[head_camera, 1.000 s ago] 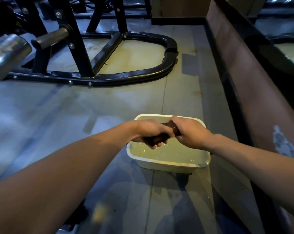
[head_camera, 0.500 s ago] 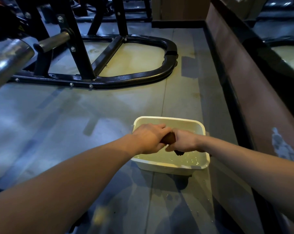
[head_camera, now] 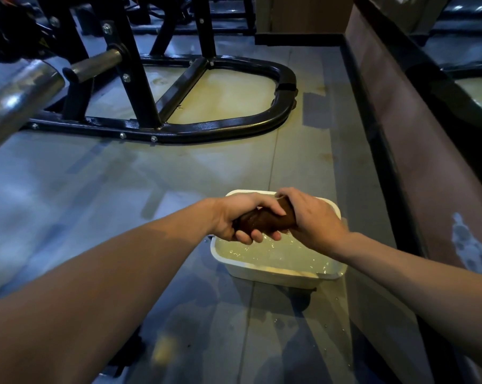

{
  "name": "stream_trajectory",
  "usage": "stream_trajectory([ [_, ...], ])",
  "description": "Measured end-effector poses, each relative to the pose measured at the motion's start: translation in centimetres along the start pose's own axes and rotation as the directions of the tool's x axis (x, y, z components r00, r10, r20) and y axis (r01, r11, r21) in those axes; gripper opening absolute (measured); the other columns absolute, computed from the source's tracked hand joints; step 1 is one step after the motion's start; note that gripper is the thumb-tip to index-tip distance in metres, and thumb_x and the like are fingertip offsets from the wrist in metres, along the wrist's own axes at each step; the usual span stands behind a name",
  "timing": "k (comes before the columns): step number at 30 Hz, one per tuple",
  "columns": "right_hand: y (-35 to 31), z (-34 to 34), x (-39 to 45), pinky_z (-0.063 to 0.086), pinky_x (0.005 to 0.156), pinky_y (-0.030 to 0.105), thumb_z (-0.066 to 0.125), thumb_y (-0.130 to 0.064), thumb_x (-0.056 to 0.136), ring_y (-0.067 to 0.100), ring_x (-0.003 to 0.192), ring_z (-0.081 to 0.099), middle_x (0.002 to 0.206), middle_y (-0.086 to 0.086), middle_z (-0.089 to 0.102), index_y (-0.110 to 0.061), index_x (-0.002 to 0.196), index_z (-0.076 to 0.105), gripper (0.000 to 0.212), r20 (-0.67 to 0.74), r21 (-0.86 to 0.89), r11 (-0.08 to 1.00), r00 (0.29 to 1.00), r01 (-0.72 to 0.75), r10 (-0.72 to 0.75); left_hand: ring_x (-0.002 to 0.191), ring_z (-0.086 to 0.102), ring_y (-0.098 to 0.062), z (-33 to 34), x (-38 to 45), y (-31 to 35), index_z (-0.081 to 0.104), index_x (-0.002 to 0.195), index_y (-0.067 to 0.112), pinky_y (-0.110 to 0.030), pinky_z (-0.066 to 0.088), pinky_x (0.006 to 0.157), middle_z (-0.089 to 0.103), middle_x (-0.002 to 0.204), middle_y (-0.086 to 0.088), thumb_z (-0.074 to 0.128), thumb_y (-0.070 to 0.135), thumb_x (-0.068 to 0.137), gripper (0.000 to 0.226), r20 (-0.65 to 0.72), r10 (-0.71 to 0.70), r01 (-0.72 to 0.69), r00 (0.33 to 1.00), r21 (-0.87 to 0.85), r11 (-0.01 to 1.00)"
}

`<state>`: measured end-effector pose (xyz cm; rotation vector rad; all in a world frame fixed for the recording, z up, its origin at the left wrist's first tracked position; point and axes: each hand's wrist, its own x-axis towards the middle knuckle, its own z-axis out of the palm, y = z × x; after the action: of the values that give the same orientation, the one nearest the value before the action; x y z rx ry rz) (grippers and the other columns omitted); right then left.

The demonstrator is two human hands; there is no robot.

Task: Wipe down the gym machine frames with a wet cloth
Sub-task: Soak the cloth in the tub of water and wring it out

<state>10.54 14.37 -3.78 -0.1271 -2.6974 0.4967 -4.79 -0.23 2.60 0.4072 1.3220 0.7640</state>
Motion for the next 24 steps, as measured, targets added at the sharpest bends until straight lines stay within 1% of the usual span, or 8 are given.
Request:
stream_trajectory([
  [3, -0.1, -0.5, 0.8, 0.055, 0.076, 0.026, 0.072, -0.026, 0.095, 0.013, 0.097, 0.064, 0.110, -0.007, 0.066, -0.024, 0.121, 0.054, 0.032, 0.174, 0.070, 0.992, 0.981, -0.102, 0.088, 0.058, 0.052, -0.010, 0.0, 0.1, -0.1, 0.058, 0.126, 0.004, -0.016, 0.040, 0.043, 0.064, 0.089, -0.007, 0.068, 0.037, 0.096, 0.046, -0.068, 0.024, -0.017, 0.997, 0.107, 0.994],
  [6, -0.3, -1.4, 1.7, 0.057, 0.076, 0.028, 0.071, -0.034, 0.097, 0.012, 0.090, 0.063, 0.102, -0.009, 0.065, -0.025, 0.117, 0.056, 0.027, 0.284, -0.061, 0.979, 0.937, -0.195, 0.205, 0.061, 0.053, -0.011, 0.3, 0.8, -0.3, 0.057, 0.126, 0.007, -0.019, 0.042, 0.046, 0.061, 0.091, -0.007, 0.072, 0.034, 0.095, 0.043, -0.137, 0.088, -0.059, 0.987, 0.208, 0.976],
  [8, -0.6, -1.8, 2.1, 0.059, 0.071, 0.033, 0.070, -0.040, 0.095, 0.013, 0.081, 0.063, 0.092, -0.008, 0.065, -0.026, 0.111, 0.060, 0.023, 0.318, -0.161, 0.958, 0.906, -0.239, 0.280, 0.062, 0.056, -0.013, 0.8, 1.4, -0.4, 0.062, 0.119, 0.008, -0.024, 0.048, 0.049, 0.062, 0.090, -0.008, 0.077, 0.031, 0.091, 0.040, -0.214, 0.159, -0.058, 0.964, 0.414, 0.908],
  [12, -1.3, -1.5, 2.6, 0.048, 0.054, 0.030, 0.069, -0.043, 0.091, 0.015, 0.068, 0.062, 0.077, -0.003, 0.066, -0.028, 0.080, 0.061, 0.021, 0.409, -0.258, 0.891, 0.794, -0.372, 0.450, 0.076, 0.066, -0.020, 2.4, 3.0, -0.5, 0.067, 0.105, 0.016, -0.034, 0.056, 0.063, 0.068, 0.087, -0.004, 0.076, 0.023, 0.086, 0.022, -0.353, 0.436, 0.122, 0.828, 0.872, 0.475],
  [15, -1.5, -1.3, 2.8, 0.048, 0.053, 0.030, 0.074, -0.032, 0.086, 0.019, 0.066, 0.063, 0.075, 0.001, 0.068, -0.020, 0.081, 0.070, 0.014, 0.478, -0.168, 0.837, 0.700, -0.520, 0.531, 0.095, 0.064, -0.024, 2.7, 3.2, -0.8, 0.058, 0.118, 0.021, -0.034, 0.048, 0.071, 0.066, 0.106, -0.001, 0.066, 0.029, 0.094, 0.027, -0.232, 0.609, 0.248, 0.758, 0.967, 0.060],
  [17, -1.3, -1.4, 2.9, 0.047, 0.055, 0.030, 0.075, -0.024, 0.085, 0.019, 0.066, 0.060, 0.075, 0.002, 0.065, -0.012, 0.090, 0.073, 0.013, 0.606, -0.017, 0.779, 0.613, -0.627, 0.507, 0.099, 0.062, -0.026, 1.9, 3.2, -1.0, 0.047, 0.129, 0.019, -0.035, 0.044, 0.070, 0.064, 0.116, -0.002, 0.062, 0.032, 0.098, 0.036, -0.073, 0.678, 0.237, 0.732, 0.960, -0.152],
  [21, -0.9, -2.4, 3.1, 0.043, 0.053, 0.025, 0.072, -0.025, 0.091, 0.013, 0.063, 0.050, 0.082, 0.005, 0.058, -0.008, 0.108, 0.068, 0.024, 0.794, 0.059, 0.712, 0.465, -0.699, 0.391, 0.081, 0.055, -0.021, 0.7, 3.2, -1.7, 0.038, 0.141, 0.024, -0.033, 0.048, 0.064, 0.055, 0.115, -0.004, 0.059, 0.036, 0.100, 0.048, 0.200, 0.684, 0.128, 0.702, 0.909, -0.397],
  [24, -0.5, -1.2, 2.3, 0.050, 0.061, 0.028, 0.077, -0.028, 0.090, 0.016, 0.072, 0.056, 0.089, 0.003, 0.066, -0.013, 0.108, 0.069, 0.026, 0.741, 0.068, 0.708, 0.510, -0.703, 0.436, 0.086, 0.060, -0.022, 0.5, 3.3, -1.7, 0.041, 0.144, 0.023, -0.033, 0.047, 0.065, 0.049, 0.124, -0.005, 0.059, 0.037, 0.101, 0.049, 0.247, 0.641, 0.127, 0.726, 0.868, -0.479],
])
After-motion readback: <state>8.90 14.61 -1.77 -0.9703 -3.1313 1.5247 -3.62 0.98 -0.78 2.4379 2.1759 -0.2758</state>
